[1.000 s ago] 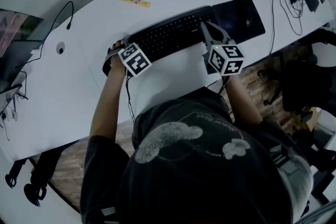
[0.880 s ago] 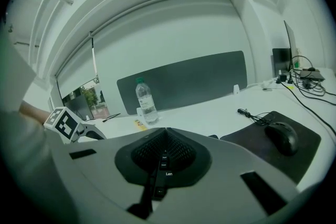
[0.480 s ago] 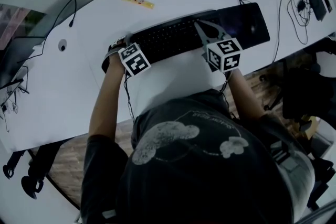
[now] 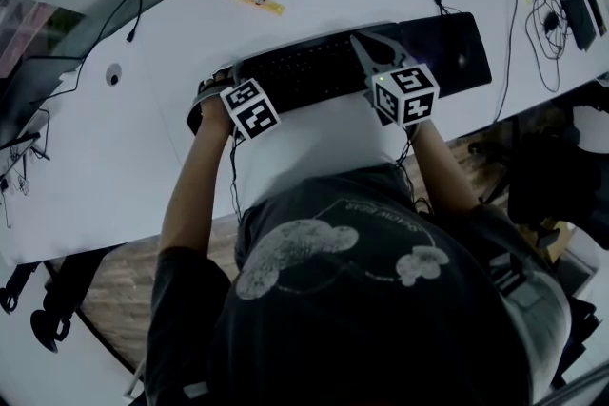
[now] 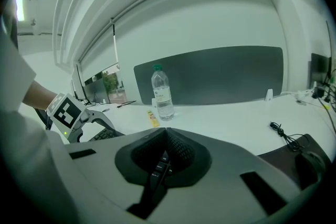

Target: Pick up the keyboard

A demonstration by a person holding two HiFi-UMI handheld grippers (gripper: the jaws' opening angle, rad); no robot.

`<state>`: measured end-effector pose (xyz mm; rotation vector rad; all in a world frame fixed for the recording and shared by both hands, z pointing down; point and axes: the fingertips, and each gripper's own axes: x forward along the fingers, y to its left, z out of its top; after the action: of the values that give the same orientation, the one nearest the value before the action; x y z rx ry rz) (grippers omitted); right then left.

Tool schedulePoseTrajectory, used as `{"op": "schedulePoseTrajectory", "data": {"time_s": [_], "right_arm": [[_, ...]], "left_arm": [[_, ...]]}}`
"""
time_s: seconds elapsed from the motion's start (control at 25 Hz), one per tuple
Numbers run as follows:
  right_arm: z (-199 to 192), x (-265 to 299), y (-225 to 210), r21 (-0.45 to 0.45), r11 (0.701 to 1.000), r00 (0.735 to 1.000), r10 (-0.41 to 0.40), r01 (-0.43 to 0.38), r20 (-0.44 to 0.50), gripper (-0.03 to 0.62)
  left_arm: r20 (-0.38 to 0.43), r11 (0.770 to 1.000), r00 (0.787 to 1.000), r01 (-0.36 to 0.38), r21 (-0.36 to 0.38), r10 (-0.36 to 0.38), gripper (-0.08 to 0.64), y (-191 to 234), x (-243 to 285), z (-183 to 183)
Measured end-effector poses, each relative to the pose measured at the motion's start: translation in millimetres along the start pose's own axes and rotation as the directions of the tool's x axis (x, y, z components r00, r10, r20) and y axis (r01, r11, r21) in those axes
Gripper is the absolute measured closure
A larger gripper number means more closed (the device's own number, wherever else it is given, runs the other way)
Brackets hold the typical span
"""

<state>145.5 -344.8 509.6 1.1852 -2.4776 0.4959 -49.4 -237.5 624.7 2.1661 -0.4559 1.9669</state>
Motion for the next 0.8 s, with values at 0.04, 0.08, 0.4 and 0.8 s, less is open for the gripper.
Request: {"op": "schedulePoseTrajectory", "data": {"time_s": [0.04, 0.08, 0.4, 0.8], "right_arm": [[-0.5, -0.3, -0.4, 0.001, 1.0, 1.0, -0.001, 0.001, 0.0, 0.602], [-1.1, -0.7, -0.7, 0.003, 1.0, 1.0, -0.002, 0.002, 0.0, 0.602], [-2.3, -5.0, -2.8, 0.011, 1.0, 1.0, -0.009, 0.009, 0.008, 0.601], [-1.7, -7.5, -3.1, 0.005, 1.0, 1.0, -0.015, 0.015, 0.003, 0.601]], "left_arm": [[-0.005, 1.0, 1.0, -0.002, -0.001, 0.002, -0.028, -0.3, 0.2, -0.4], [-0.008, 1.0, 1.0, -0.004, -0.003, 0.003, -0.028, -0.5, 0.5, -0.9], [-0.003, 0.999, 1.0, -0.021, -0.028, 0.021, -0.025, -1.4, -0.1, -1.5], [0.02, 0.997, 0.999, -0.036, -0.063, 0.037, -0.014, -1.8, -2.5, -3.9]]}}
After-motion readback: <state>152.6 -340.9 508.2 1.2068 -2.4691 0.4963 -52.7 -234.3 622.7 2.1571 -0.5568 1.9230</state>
